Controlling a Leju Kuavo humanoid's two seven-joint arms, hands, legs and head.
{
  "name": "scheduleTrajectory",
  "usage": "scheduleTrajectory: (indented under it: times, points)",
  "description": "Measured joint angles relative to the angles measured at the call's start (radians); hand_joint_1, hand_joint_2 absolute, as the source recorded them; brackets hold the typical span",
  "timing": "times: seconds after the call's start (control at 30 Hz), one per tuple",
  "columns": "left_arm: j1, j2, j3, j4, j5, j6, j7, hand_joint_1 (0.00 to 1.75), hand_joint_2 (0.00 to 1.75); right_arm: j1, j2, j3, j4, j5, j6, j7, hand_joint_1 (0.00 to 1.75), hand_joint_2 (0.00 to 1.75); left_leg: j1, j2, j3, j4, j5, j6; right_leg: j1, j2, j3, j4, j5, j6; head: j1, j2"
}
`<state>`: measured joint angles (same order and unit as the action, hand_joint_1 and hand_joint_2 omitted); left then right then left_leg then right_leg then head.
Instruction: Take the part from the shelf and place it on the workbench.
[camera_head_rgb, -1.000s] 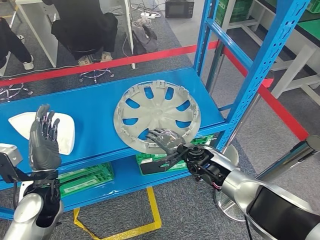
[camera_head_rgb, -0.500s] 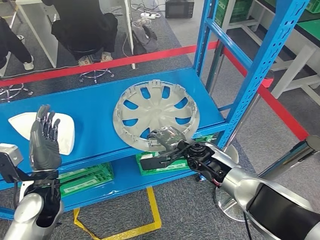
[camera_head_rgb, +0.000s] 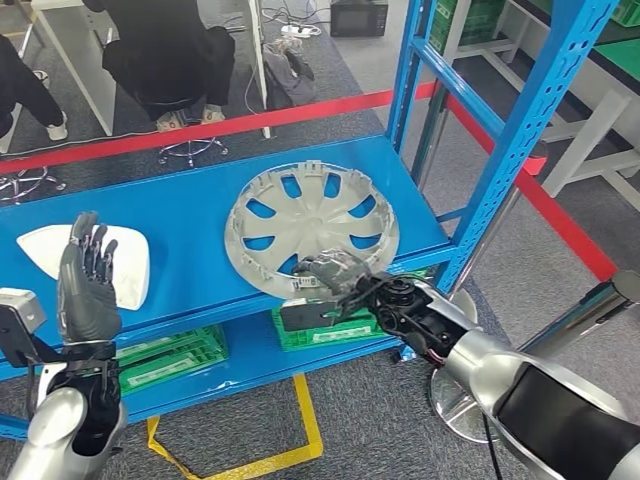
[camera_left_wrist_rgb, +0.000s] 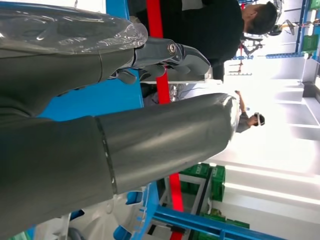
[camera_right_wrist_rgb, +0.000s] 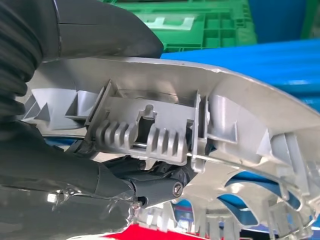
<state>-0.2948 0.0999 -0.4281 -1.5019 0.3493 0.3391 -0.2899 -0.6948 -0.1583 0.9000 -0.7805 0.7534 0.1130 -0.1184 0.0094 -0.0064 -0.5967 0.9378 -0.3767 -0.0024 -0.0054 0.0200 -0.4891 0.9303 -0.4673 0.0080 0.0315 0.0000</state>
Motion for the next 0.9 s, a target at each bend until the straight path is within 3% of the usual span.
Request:
scheduleTrajectory:
  times: [0.23,0.53,0.9]
  points:
    - [0.008,0.001,0.005,0.0,-0.016,-0.007,0.007,0.0,0.0,-0.011,-0.011,-0.058,-0.124,-0.272,0.065,0.067,1.75,1.75,0.0,0.0,0.0,0.0,0.0,0.0,0.0,0.0,0.0,0.0,0.0,0.0,0.0,0.0]
    - [0.015,0.001,0.011,-0.001,-0.025,0.001,0.01,0.0,0.0,0.004,-0.04,-0.179,-0.349,-0.54,-0.026,0.125,1.75,1.75,0.0,-0.001,-0.001,0.0,0.0,0.0,-0.001,-0.001,-0.001,0.0,0.0,0.0,0.0,0.0]
    - [0.016,0.001,0.011,-0.001,-0.025,0.007,0.007,0.0,0.0,0.054,-0.05,-0.315,-0.536,-0.604,-0.084,0.12,1.75,1.75,0.0,-0.001,-0.002,0.0,0.0,0.0,-0.001,-0.001,-0.002,0.0,0.0,0.0,0.0,0.0]
